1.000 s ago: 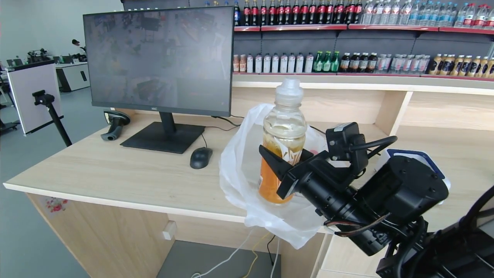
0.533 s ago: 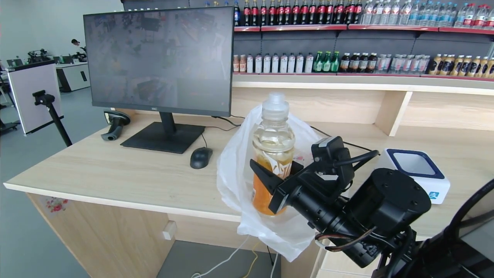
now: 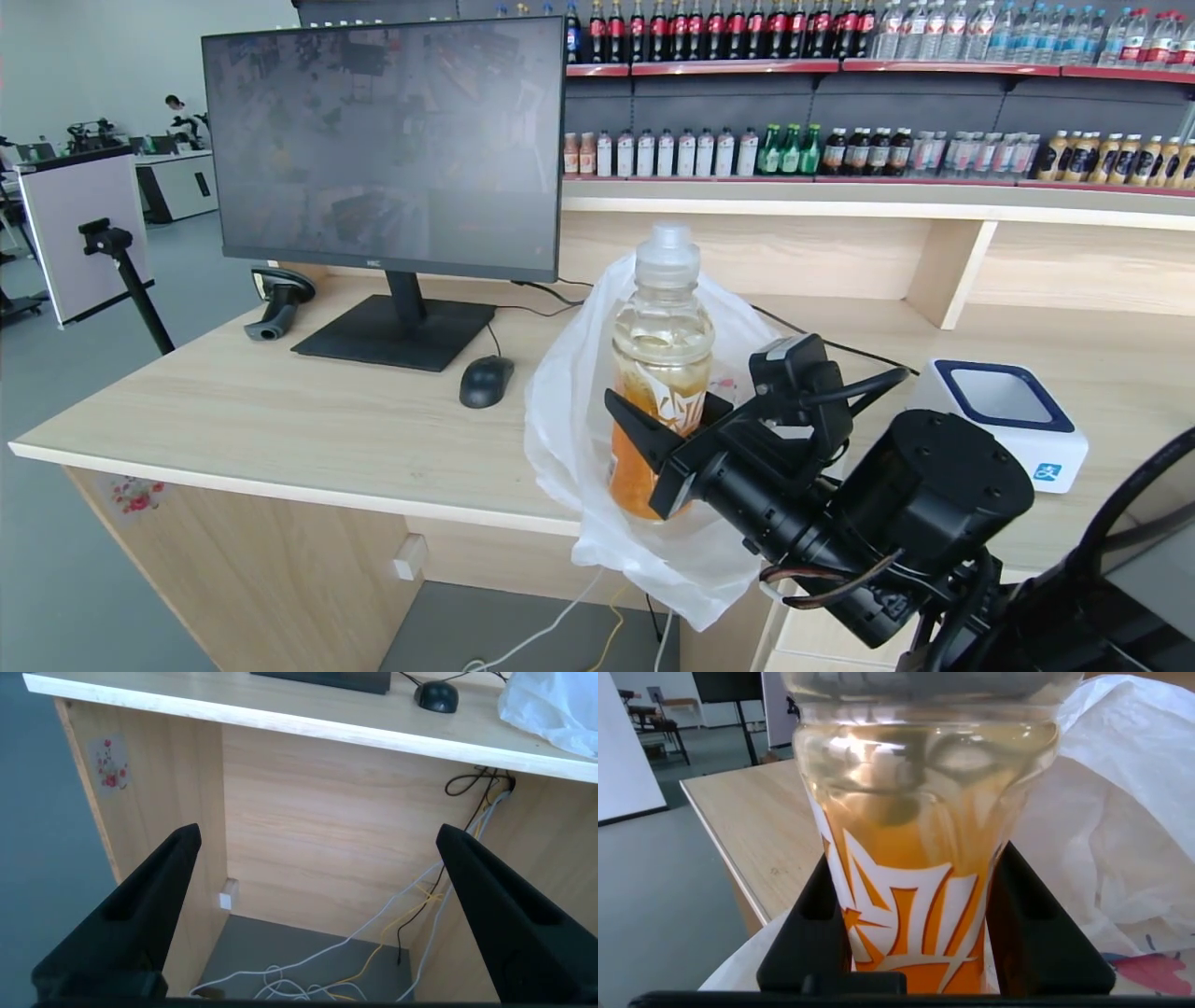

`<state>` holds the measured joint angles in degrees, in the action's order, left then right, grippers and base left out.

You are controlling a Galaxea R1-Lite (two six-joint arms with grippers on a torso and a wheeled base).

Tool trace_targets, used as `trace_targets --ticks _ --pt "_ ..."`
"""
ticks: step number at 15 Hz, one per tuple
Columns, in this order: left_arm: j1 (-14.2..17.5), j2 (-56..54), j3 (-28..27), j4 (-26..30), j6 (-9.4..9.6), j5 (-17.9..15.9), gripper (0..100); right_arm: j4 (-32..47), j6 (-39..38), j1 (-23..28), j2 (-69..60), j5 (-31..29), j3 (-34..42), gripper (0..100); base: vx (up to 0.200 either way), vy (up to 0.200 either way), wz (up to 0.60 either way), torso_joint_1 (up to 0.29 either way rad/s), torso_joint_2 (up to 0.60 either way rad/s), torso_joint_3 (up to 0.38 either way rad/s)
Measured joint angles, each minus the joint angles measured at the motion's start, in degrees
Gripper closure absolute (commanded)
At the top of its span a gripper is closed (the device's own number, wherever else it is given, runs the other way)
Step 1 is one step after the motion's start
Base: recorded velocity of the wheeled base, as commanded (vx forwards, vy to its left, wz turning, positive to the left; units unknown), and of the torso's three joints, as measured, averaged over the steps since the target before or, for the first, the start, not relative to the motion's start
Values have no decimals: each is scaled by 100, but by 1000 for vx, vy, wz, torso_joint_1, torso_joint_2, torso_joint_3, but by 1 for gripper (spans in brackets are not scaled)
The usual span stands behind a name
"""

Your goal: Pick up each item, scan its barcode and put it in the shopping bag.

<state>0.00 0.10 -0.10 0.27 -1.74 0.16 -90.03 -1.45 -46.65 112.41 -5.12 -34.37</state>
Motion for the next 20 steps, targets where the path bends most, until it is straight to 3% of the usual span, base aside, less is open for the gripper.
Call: trace_targets --ticks 14,20 --pt "0 1 0 -2 0 0 0 28 -22 29 -528 6 20 100 0 0 0 0 0 0" --pt "0 1 0 -2 9 0 0 12 -22 322 -1024 1 144 100 0 33 0 0 0 0"
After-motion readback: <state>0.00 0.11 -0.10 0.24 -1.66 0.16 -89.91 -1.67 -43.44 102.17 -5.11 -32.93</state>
